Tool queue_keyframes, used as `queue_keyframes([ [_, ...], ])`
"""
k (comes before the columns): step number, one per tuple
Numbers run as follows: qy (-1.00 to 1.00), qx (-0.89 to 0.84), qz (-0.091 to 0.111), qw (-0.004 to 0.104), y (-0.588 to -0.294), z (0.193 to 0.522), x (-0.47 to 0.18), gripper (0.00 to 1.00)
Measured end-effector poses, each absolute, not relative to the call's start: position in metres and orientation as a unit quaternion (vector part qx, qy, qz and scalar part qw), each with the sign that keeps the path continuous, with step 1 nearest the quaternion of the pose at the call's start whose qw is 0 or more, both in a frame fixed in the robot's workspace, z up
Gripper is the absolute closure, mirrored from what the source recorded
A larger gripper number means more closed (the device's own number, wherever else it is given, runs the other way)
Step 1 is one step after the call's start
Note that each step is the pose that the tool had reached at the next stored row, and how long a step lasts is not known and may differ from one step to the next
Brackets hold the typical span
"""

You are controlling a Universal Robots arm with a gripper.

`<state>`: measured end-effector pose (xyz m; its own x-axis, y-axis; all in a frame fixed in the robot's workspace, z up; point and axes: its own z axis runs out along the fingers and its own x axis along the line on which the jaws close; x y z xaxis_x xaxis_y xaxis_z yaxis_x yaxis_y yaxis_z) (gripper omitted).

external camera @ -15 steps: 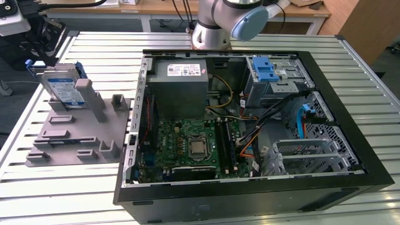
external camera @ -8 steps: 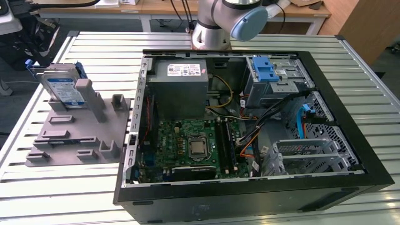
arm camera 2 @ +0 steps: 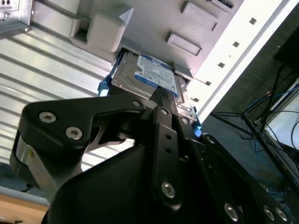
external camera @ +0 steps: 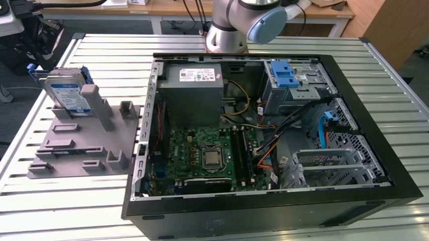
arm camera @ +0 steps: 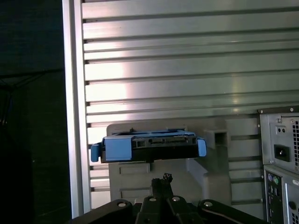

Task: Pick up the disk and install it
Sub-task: 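Reach for the disk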

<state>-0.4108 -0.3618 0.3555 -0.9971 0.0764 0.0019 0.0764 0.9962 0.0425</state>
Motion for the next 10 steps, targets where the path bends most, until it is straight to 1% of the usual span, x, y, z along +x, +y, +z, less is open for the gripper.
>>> queue_keyframes([
  [10,-0.999,-0.038,-0.021,0.000,-0.351,0.355,-0.428,0.89],
])
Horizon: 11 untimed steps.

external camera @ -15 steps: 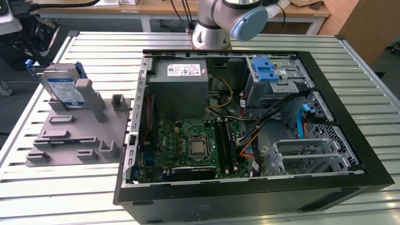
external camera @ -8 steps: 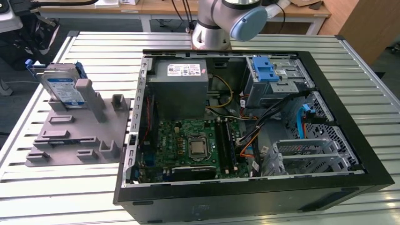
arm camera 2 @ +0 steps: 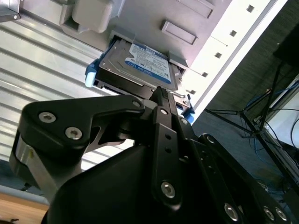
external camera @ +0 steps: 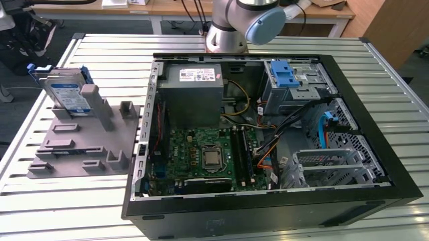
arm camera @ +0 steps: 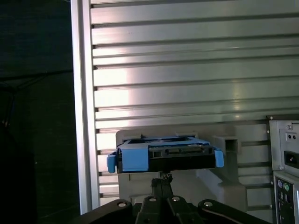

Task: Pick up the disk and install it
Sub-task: 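Reach for the disk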

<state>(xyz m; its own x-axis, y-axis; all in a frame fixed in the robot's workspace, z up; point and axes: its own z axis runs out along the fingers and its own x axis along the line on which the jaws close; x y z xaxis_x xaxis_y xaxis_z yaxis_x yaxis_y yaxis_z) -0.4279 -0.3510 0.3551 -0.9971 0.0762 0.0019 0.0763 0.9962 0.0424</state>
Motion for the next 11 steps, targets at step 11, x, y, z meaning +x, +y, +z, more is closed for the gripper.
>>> queue_keyframes([
  [11,-0.999,-0.038,-0.021,0.000,-0.3495,0.3551,-0.4304,0.89],
])
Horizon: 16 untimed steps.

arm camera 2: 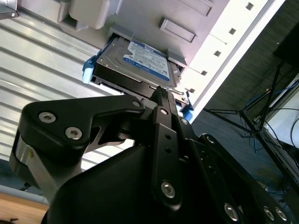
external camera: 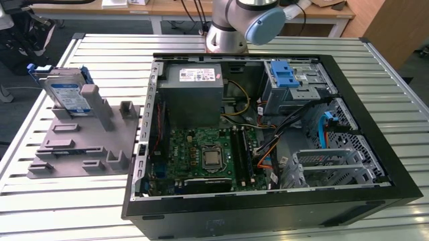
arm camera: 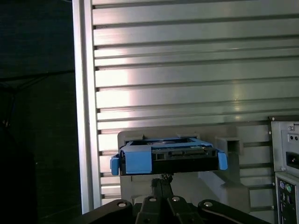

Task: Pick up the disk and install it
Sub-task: 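Reach for the disk, then pick up the disk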

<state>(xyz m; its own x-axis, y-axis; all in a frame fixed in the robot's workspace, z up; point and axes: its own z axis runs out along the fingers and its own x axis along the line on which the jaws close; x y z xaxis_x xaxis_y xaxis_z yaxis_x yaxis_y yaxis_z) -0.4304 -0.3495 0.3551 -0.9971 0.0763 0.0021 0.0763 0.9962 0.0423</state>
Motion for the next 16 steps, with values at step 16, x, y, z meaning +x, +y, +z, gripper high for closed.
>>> queue_keyframes([
  [16,-0.999,-0.038,-0.021,0.000,-0.3462,0.3550,-0.4397,0.89],
])
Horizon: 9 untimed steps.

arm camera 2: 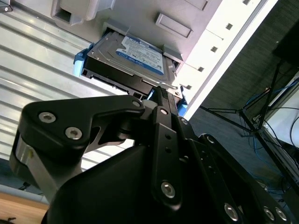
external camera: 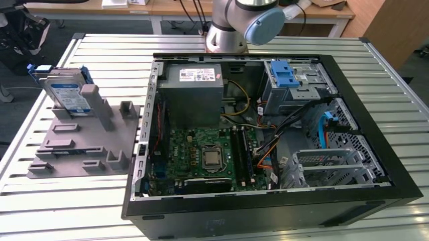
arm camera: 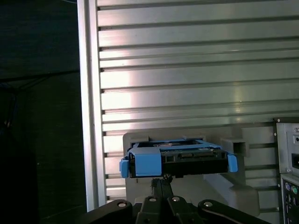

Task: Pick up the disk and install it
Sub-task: 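Pick up the disk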

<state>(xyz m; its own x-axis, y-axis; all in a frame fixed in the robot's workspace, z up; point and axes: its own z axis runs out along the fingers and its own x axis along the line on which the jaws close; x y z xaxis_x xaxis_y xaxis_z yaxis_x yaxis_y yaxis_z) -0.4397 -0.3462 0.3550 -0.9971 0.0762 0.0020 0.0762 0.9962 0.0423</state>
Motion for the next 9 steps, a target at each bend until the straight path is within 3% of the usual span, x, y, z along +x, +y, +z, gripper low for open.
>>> queue_keyframes([
  [9,-0.999,-0.037,-0.021,0.000,-0.3462,0.3550,-0.4398,0.89],
])
